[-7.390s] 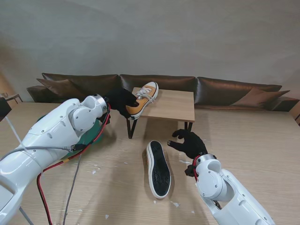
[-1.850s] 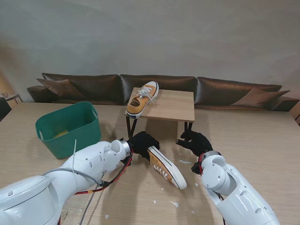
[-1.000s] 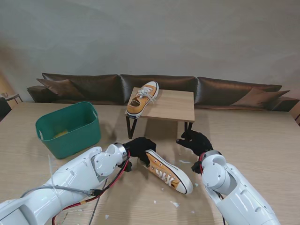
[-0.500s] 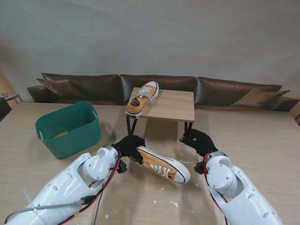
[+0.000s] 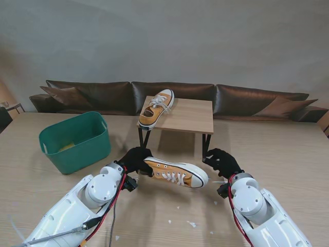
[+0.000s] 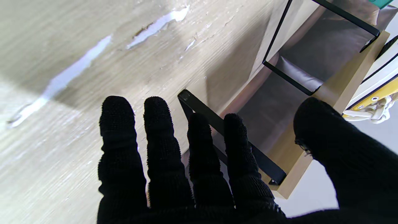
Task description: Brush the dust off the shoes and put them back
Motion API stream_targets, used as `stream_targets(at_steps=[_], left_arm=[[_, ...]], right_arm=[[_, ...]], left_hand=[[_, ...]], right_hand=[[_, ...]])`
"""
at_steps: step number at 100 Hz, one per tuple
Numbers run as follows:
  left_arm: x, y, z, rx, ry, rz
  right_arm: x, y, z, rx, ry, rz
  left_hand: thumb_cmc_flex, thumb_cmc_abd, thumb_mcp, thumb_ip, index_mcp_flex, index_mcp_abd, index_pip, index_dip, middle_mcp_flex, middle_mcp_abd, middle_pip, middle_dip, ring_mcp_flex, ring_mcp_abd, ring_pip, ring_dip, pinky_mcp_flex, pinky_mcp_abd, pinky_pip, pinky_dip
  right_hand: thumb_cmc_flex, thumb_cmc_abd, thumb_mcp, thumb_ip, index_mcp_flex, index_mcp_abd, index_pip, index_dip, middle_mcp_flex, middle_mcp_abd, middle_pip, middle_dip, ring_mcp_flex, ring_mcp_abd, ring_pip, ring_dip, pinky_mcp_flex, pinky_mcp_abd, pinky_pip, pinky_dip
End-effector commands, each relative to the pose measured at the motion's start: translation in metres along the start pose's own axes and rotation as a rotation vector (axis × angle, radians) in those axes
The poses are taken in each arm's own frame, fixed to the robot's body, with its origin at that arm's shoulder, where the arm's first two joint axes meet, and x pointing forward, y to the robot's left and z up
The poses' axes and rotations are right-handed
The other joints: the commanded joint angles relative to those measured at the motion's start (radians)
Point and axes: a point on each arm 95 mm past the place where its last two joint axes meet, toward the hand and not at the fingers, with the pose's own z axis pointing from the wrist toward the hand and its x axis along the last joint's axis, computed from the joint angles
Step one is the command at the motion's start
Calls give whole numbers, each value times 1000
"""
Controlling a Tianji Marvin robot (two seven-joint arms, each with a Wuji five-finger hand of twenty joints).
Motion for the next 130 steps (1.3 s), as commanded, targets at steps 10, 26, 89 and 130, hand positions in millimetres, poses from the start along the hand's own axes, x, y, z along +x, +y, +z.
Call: stream_targets(at_steps=[10, 26, 89, 130], left_arm=[[15, -1, 3, 7, 31, -41], [15, -1, 1, 18, 23, -78], [17, 0, -11, 71, -8, -164], [24, 3, -14, 117, -51, -289]], right_arm=[[-4, -6, -6, 34, 22, -8], [-3, -3, -9, 40, 48, -11], [-6, 22, -29, 84, 154, 57], [-16, 11, -39, 172, 206, 151]], left_hand=[[89, 64, 43, 3, 77, -15, 213, 61, 96, -40, 107, 43, 69, -7, 58, 14, 40, -48, 32, 2], [90, 67, 45, 3, 74, -13, 214, 62, 95, -39, 107, 44, 68, -4, 57, 15, 38, -47, 33, 4], [95, 69, 46, 3, 66, -1, 217, 69, 93, -34, 109, 51, 68, 2, 56, 21, 29, -38, 39, 13], [97, 64, 51, 3, 67, 9, 220, 71, 95, -30, 111, 54, 69, 7, 61, 26, 27, -30, 44, 19]], right_hand=[[-12, -48, 13, -2, -41, -8, 15, -4, -24, 8, 3, -5, 7, -4, 4, 11, -291, 12, -3, 24], [-19, -72, 11, -2, -45, -10, 13, -8, -34, 2, 1, -6, -3, -9, 2, 10, -295, 10, -7, 26], [-35, -91, -130, -10, -70, -52, -63, -29, -77, -18, -23, 5, -47, -18, -29, 6, -328, -1, -48, 41], [103, -309, -25, -56, -156, -197, -91, -14, -170, -64, -29, 5, -99, -50, -68, 0, -352, -25, -152, 98]])
